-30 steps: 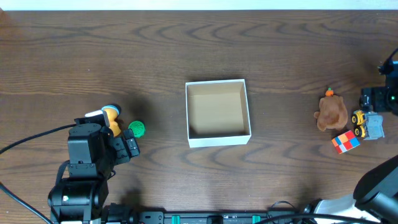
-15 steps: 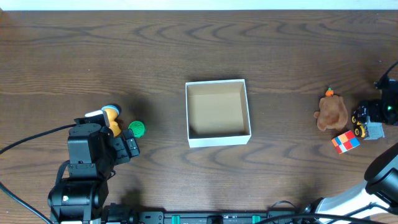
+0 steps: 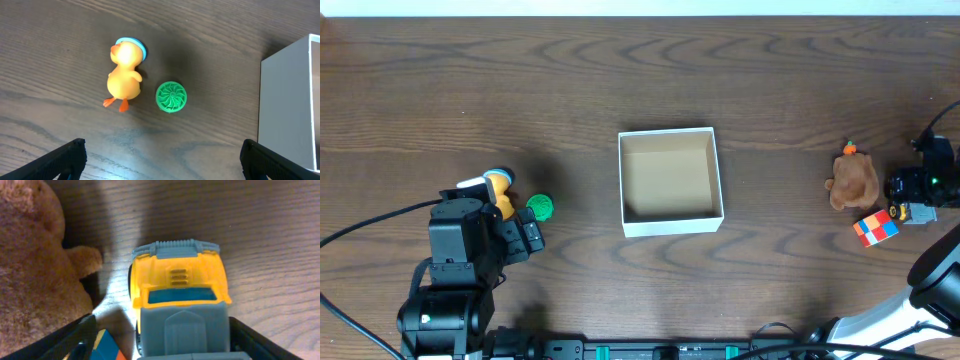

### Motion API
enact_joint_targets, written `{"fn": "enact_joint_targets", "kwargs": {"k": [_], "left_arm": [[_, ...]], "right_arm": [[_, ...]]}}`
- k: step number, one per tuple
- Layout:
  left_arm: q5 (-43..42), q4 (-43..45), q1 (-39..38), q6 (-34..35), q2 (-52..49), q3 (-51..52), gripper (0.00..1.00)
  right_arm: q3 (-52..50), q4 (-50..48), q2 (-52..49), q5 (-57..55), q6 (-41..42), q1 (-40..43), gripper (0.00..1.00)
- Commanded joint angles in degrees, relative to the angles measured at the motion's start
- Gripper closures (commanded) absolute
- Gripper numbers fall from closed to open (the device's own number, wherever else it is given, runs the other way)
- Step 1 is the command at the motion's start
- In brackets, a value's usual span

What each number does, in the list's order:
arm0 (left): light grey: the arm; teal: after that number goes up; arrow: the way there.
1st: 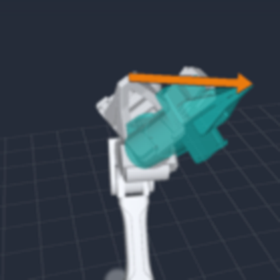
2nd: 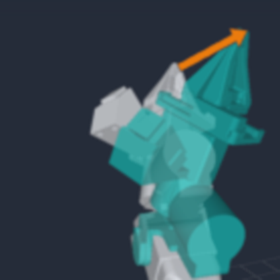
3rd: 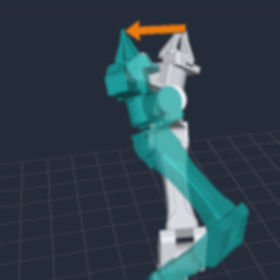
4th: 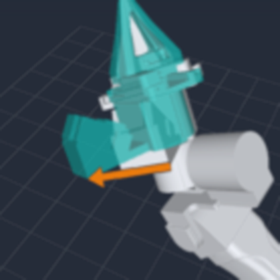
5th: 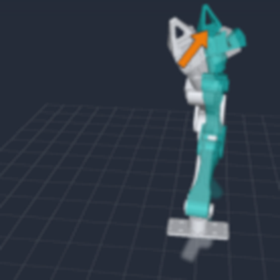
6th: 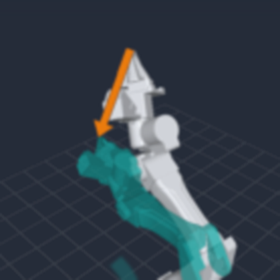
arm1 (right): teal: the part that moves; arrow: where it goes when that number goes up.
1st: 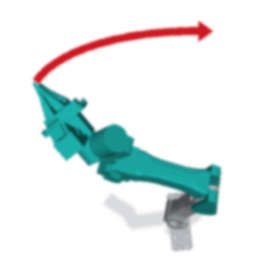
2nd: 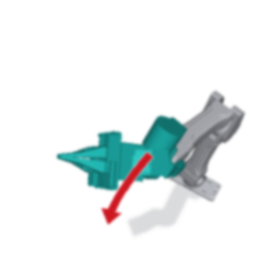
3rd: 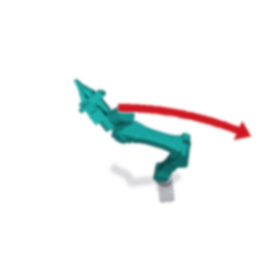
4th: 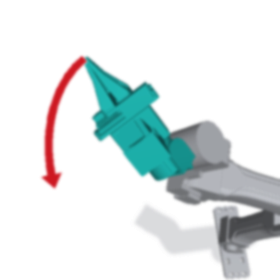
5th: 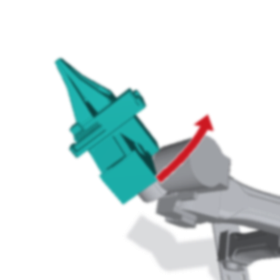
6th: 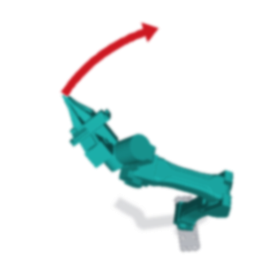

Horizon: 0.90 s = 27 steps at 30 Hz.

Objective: Pack container
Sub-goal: 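Move the right gripper over the yellow toy truck and grasp it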

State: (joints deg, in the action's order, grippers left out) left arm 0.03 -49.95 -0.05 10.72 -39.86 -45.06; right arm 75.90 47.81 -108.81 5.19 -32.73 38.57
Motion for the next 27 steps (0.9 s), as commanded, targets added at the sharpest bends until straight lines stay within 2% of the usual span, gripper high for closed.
{"fn": "enact_joint_targets", "kwargs": {"k": [1, 4, 7, 13, 16, 27], "left_arm": [[0.5, -0.1, 0.3, 0.6, -0.1, -1.0, 0.02], [0.5, -0.1, 0.3, 0.6, -0.1, -1.0, 0.02], [0.5, -0.1, 0.3, 0.6, -0.1, -1.0, 0.02], [0.5, -0.1, 0.3, 0.6, -0.1, -1.0, 0.02], [0.5, -0.2, 0.3, 0.6, -0.1, -1.0, 0.02], [0.5, -0.2, 0.3, 0.6, -0.1, -1.0, 0.02]], "right_arm": [[-0.3, -0.7, -0.3, 0.7, 1.2, 0.5, 0.21], [-0.3, -0.7, -0.3, 0.6, 1.4, 0.5, 0.25], [-0.3, -0.8, -0.3, 0.6, 1.4, 0.5, 0.36], [-0.3, -0.9, -0.3, 0.7, 1.4, 0.5, 0.39], [-0.3, -0.9, -0.3, 0.7, 1.4, 0.5, 0.48], [-0.3, -0.9, -0.3, 0.7, 1.4, 0.5, 0.55]]}}
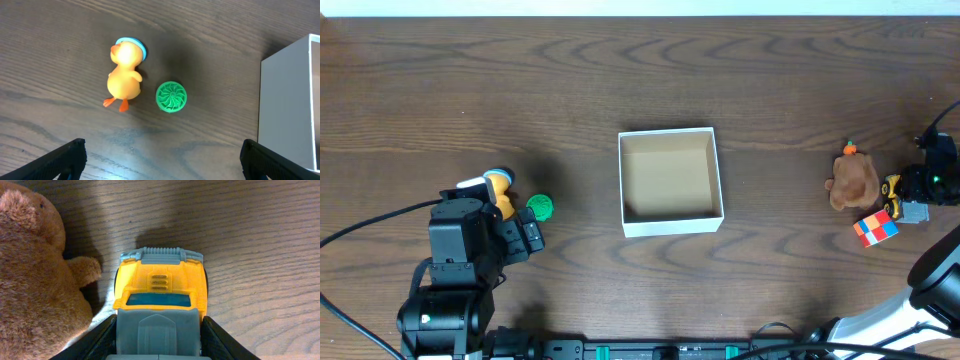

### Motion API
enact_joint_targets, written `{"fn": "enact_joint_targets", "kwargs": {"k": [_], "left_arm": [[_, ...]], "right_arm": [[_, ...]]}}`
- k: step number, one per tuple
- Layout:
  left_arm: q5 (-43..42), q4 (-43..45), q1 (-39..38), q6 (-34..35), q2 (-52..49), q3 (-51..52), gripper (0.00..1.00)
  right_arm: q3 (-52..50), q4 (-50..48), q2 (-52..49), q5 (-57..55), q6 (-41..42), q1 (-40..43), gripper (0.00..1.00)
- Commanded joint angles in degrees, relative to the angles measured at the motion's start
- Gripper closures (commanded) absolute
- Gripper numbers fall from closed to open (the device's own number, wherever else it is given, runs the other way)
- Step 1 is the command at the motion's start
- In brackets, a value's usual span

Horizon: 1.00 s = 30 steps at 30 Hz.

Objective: Pack container
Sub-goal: 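Move the right gripper over the yellow toy truck and grasp it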

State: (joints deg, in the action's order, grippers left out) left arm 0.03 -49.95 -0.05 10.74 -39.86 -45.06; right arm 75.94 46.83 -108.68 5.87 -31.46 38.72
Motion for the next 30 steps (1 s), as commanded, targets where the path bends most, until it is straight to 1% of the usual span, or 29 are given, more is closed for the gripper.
{"fn": "enact_joint_targets", "kwargs": {"k": [1, 7, 9, 10, 15, 17, 18, 22, 25, 30], "left_arm": [[0.5, -0.2, 0.3, 0.5, -0.1, -1.0, 0.02], [0.5, -0.2, 0.3, 0.5, -0.1, -1.0, 0.02], [0.5, -0.2, 0.3, 0.5, -0.1, -1.0, 0.02], [0.5, -0.2, 0.3, 0.5, -0.1, -1.0, 0.02], [0.5, -0.2, 0.3, 0.5, -0.1, -1.0, 0.02], [0.5, -0.2, 0.3, 0.5, -0.1, -1.0, 0.02], [0.5, -0.1, 0.3, 0.5, -0.1, -1.0, 0.02], [0.5, -0.2, 0.3, 0.5, -0.1, -1.0, 0.02], [0.5, -0.1, 0.3, 0.5, -0.1, -1.0, 0.02], [0.5, -0.2, 0.3, 0.5, -0.1, -1.0, 0.02]], "right_arm": [[-0.3, 0.1, -0.4, 0.0, 0.2, 0.4, 0.55], [-0.3, 0.0, -0.4, 0.0, 0.8, 0.4, 0.59], [-0.3, 0.0, -0.4, 0.0, 1.0, 0.4, 0.64], [-0.3, -0.1, -0.4, 0.0, 1.6, 0.4, 0.69], [-0.3, -1.0, -0.3, 0.0, 5.4, 0.4, 0.83], [-0.1, -1.1, 0.0, 0.0, 6.7, 0.3, 0.96], [0.0, -1.2, 0.4, 0.0, 7.7, 0.3, 0.99], [1.5, -1.6, 3.6, 0.0, 13.0, -0.4, 0.99], [4.1, -1.3, 7.5, 0.1, 19.3, -2.2, 0.99], [10.7, 2.6, 16.6, 0.4, 27.0, -9.6, 0.99]]}}
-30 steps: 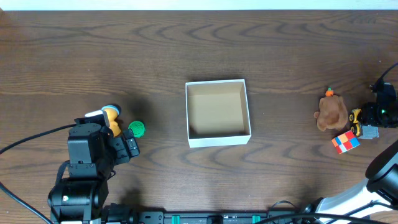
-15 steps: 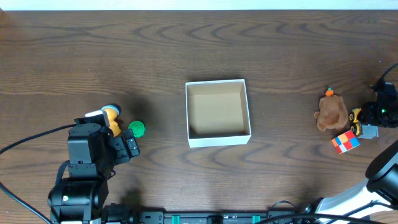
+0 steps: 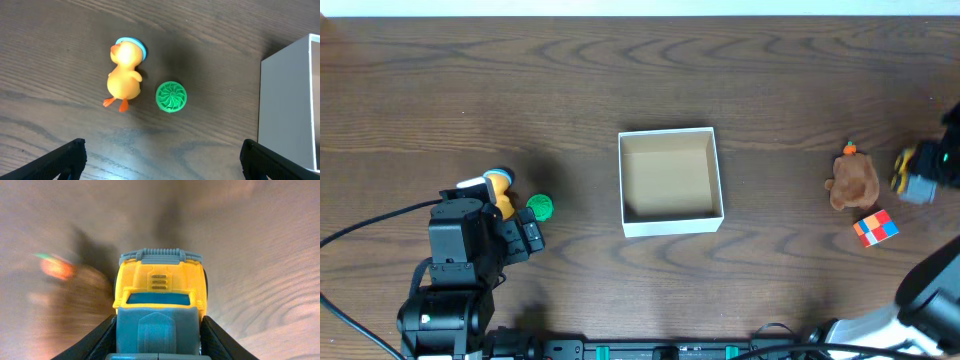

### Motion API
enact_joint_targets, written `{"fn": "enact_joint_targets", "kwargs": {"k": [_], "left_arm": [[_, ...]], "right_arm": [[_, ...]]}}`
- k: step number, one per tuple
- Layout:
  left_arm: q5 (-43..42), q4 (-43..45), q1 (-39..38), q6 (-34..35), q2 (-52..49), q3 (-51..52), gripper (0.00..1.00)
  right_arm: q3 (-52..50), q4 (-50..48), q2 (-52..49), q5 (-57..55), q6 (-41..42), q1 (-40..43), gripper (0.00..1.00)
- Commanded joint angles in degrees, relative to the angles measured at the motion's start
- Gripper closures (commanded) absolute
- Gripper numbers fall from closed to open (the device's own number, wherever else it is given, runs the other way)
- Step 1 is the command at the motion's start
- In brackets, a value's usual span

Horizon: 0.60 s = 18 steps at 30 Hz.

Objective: Pack container
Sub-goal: 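Move the right gripper over the yellow toy truck and grasp it, then carry the truck with the right gripper and lower it into the box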

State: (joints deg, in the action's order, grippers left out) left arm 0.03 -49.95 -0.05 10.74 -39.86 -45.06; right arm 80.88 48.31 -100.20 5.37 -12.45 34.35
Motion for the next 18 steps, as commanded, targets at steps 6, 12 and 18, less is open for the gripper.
{"fn": "enact_joint_targets", "kwargs": {"k": [6, 12, 18], "left_arm": [[0.5, -0.4, 0.3, 0.5, -0.1, -1.0, 0.02], [0.5, -0.4, 0.3, 0.5, -0.1, -1.0, 0.02], [0.5, -0.6, 0.3, 0.5, -0.1, -1.0, 0.02]], "right_arm": [[11.4, 8.2, 17.6, 0.4, 18.6, -22.9, 0.99], [11.4, 8.9, 20.1, -8.1, 29.9, -44.8, 0.99], [11.1, 10.7, 16.3, -13.4, 45.0, -59.2, 0.99]]}}
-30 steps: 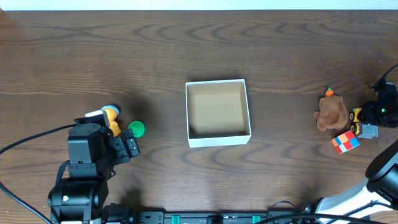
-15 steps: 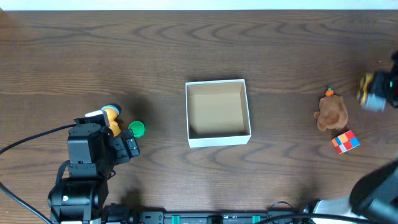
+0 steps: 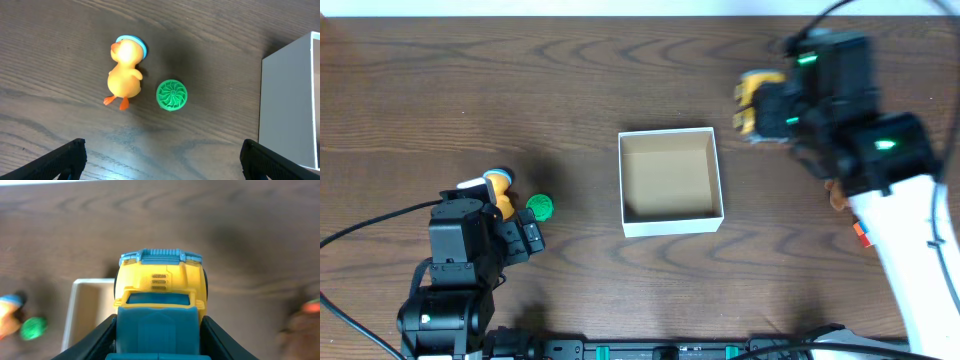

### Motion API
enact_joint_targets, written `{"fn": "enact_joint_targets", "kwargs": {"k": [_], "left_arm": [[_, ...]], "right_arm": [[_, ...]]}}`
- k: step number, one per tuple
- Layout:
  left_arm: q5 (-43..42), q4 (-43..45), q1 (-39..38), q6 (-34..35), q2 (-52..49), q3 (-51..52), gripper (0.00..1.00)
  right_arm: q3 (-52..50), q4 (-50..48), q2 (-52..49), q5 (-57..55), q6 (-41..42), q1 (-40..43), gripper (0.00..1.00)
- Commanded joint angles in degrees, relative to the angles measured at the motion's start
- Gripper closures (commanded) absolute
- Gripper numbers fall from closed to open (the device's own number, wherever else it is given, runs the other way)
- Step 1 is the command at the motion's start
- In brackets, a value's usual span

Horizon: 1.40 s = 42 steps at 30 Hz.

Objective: Pack container
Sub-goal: 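Carry the truck with the right gripper and lower it into the box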

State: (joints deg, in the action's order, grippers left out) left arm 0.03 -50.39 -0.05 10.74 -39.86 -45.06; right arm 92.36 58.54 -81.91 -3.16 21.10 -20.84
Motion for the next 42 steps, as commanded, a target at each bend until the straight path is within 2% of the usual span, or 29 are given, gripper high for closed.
{"fn": "enact_joint_targets", "kwargs": {"k": [1, 10, 15, 24, 25, 27, 30, 32, 33, 37, 42], "left_arm": [[0.5, -0.2, 0.3, 0.5, -0.1, -1.0, 0.02], [0.5, -0.2, 0.3, 0.5, -0.1, -1.0, 0.02], [0.5, -0.4, 0.3, 0.5, -0.1, -1.0, 0.02], [0.5, -0.6, 0.3, 0.5, -0.1, -0.9, 0.02], [0.5, -0.6, 0.3, 0.5, -0.1, -0.9, 0.02], [0.5, -0.7, 0.3, 0.5, -0.1, -0.9, 0.02], [0.5, -1.0, 0.3, 0.5, -0.1, -0.9, 0.02], [0.5, -1.0, 0.3, 0.5, -0.1, -0.9, 0.02], [0.5, -1.0, 0.3, 0.5, -0.1, -0.9, 0.02], [0.5, -1.0, 0.3, 0.5, -0.1, -0.9, 0.02], [0.5, -1.0, 0.3, 0.5, -0.1, -0.9, 0.02]], "right_arm": [[-0.3, 0.8, -3.1, -4.6, 12.5, -5.3, 0.99], [-0.3, 2.4, -17.0, -1.2, 12.8, -11.2, 0.99], [-0.3, 2.2, -24.3, -1.4, 16.2, -11.2, 0.99], [-0.3, 0.0, -32.8, -1.3, 16.1, -9.9, 0.96], [-0.3, 0.1, -33.1, -1.3, 16.1, -9.9, 0.92], [-0.3, 0.2, -33.2, -1.3, 16.1, -10.0, 0.76], [-0.3, 0.2, -33.2, -1.3, 15.9, -10.0, 0.63], [-0.3, 0.2, -33.2, -1.3, 15.9, -9.8, 0.40], [-0.3, 0.4, -33.2, -1.3, 15.9, -9.7, 0.34], [-0.3, 0.5, -33.2, -1.3, 14.8, -9.5, 0.26], [-0.3, 0.6, -33.1, -1.4, 13.0, -9.6, 0.29]]}}
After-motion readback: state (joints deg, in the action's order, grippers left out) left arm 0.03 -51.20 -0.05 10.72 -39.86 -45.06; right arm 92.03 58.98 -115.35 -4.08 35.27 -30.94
